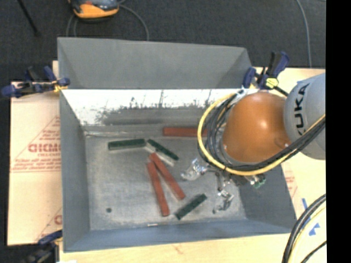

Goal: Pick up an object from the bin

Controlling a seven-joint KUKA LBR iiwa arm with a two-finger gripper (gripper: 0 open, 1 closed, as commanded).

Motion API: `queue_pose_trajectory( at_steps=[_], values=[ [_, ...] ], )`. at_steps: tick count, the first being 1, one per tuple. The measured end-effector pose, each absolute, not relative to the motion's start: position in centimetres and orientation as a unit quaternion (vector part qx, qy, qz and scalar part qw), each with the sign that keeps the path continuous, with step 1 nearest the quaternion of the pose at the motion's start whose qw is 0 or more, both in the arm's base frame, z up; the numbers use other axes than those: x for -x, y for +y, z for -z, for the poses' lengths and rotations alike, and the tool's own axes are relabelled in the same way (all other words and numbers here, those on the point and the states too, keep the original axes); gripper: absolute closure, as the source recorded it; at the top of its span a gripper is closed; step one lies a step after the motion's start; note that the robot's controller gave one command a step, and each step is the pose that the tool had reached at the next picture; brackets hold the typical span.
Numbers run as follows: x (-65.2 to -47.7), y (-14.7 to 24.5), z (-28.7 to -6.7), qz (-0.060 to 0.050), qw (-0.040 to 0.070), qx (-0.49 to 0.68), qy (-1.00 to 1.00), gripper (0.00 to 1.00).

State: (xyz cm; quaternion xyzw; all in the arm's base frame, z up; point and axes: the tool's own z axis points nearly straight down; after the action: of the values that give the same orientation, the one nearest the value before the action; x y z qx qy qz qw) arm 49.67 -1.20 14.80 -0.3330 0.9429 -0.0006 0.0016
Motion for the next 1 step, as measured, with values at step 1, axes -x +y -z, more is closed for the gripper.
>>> queue_pose_trajectory(
  at_steps=[1],
  values=[
    [-51.72,-0.39,-8.06,0.002,0.010,0.379,0.926,0.00]
  ],
)
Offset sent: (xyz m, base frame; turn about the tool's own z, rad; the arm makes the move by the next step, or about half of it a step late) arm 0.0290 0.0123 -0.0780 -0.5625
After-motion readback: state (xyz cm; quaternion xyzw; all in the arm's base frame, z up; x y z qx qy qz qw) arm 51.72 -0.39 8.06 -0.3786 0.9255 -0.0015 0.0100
